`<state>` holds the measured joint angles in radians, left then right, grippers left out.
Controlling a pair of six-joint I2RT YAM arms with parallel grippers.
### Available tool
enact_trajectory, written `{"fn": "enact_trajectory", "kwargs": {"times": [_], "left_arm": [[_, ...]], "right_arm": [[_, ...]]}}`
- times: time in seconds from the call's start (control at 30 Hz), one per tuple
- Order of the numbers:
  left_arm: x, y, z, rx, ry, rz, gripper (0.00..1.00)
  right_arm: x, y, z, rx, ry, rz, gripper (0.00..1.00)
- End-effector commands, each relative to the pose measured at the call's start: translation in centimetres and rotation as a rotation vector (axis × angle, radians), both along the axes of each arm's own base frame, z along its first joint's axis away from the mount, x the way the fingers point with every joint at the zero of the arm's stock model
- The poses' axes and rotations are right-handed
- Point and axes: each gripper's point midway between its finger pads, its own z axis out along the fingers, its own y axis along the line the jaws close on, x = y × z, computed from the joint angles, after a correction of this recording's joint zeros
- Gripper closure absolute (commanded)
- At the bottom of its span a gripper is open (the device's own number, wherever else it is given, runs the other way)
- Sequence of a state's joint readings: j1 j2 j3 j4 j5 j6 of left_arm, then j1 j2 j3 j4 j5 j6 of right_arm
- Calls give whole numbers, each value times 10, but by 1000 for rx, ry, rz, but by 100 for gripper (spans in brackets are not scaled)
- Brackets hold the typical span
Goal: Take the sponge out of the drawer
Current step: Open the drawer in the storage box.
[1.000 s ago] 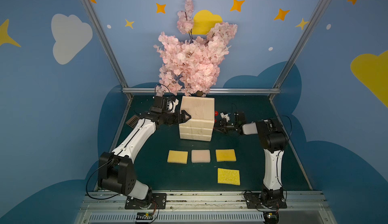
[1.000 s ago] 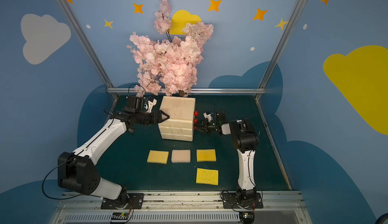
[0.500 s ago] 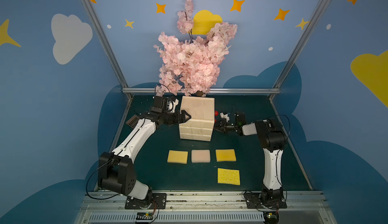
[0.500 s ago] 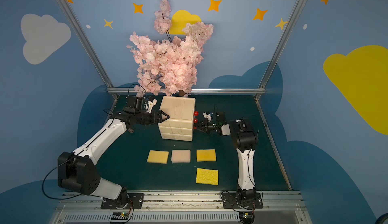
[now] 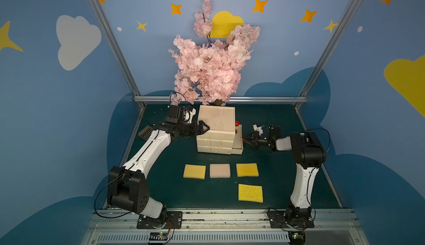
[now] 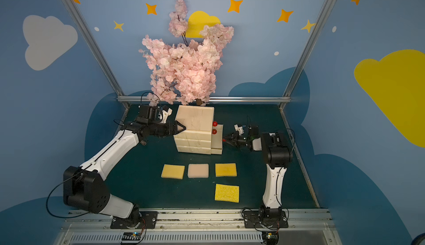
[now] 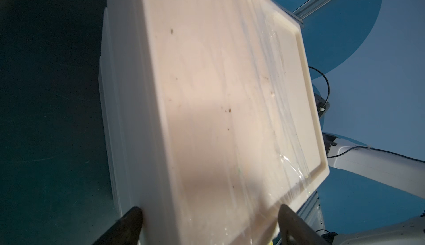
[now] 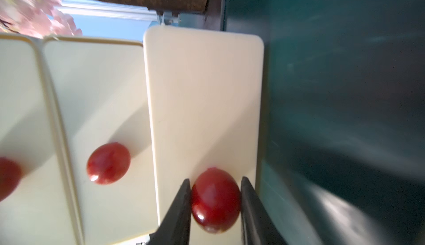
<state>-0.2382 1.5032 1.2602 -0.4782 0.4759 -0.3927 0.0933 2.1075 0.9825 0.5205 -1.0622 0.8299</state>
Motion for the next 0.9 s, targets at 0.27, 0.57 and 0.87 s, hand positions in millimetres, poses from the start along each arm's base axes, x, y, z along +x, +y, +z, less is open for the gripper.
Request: {"fn": "enact_trajectory", "kwargs": {"times": [0.27,0.57,0.87], "left_arm": [[-6,-7,2,-17,5,-36,9],[-6,-7,2,-20,6,-38,9],[-6,-7,5,-23,0,-37,8]], "right_arm": [[3,-57,0,-66,12,-138,100],[8,-64,1,-87,17,-154,92],[17,-69,31,-142,-45,-164,61]]}}
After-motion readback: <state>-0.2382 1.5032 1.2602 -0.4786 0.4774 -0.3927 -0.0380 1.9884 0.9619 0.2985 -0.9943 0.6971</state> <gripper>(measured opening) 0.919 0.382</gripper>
